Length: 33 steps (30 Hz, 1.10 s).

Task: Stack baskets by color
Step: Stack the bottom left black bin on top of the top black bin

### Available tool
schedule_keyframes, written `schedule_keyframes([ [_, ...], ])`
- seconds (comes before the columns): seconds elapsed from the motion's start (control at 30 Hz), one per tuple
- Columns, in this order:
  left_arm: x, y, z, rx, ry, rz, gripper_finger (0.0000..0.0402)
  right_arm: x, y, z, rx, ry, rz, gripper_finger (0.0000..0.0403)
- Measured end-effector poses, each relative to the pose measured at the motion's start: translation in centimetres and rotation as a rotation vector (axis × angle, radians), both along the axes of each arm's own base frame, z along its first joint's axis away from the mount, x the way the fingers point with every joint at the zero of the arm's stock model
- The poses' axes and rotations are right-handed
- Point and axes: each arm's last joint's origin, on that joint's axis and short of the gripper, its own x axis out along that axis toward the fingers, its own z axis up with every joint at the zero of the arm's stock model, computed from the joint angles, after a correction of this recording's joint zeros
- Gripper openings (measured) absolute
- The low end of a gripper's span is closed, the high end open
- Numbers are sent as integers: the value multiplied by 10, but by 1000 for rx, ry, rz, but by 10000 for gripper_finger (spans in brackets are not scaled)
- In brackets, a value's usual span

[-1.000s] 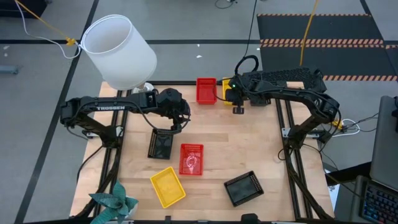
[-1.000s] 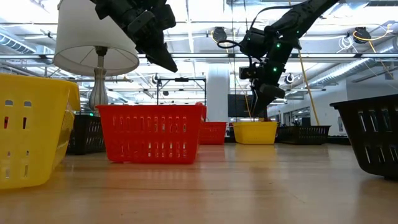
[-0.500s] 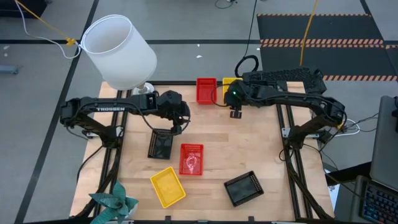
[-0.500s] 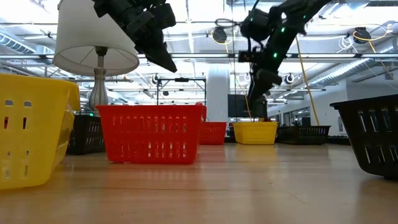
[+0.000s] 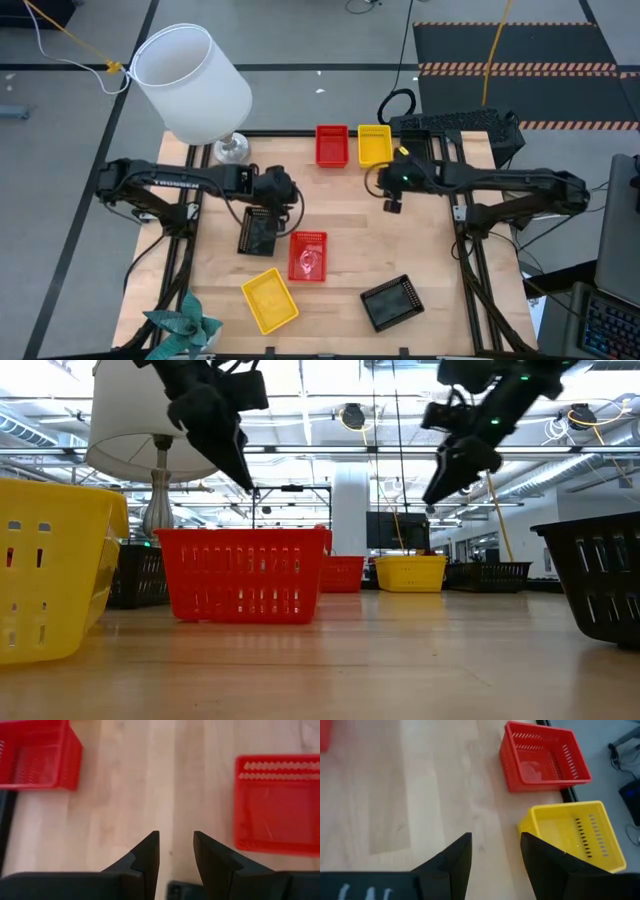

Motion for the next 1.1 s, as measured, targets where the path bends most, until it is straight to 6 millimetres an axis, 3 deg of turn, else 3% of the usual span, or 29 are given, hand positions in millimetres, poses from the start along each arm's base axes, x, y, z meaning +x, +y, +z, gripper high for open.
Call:
schedule_keyframes([
  [0.33, -6, -32, -4, -58, 65, -15, 122, -30, 17, 20, -26, -106, 52, 164],
  [0.57, -29, -64, -12, -65, 277, -57, 122, -44, 28, 29, -9, -153, 77, 164],
  [0.77, -52, -79, -15, -31, 475, -73, 122, -51, 39, 37, 56, -164, 85, 164],
  [1.1, -65, -99, -15, 99, 568, -433, 122, -55, 63, 47, 203, -164, 94, 164],
])
